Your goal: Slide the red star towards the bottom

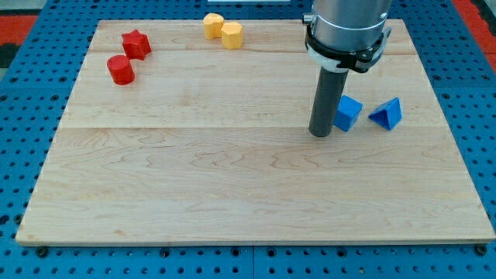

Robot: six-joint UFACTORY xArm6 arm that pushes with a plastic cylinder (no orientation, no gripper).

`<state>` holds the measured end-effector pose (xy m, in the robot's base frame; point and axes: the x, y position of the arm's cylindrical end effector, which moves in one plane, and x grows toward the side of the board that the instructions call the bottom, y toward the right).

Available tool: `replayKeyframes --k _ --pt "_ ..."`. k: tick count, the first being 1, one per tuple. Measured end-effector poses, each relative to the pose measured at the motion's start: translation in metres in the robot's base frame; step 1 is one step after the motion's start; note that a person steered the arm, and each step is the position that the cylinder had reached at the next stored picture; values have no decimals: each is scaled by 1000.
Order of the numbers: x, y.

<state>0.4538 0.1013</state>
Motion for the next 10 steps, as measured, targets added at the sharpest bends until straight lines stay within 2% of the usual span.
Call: replayKeyframes --k 2,3,4,5,8,9,10 --pt "-3 -1" --pt "-39 -19" --pt "-83 -63" --pt "-128 -148" --pt "-242 -289" --pt "-216 -332" --pt "-191 -314"
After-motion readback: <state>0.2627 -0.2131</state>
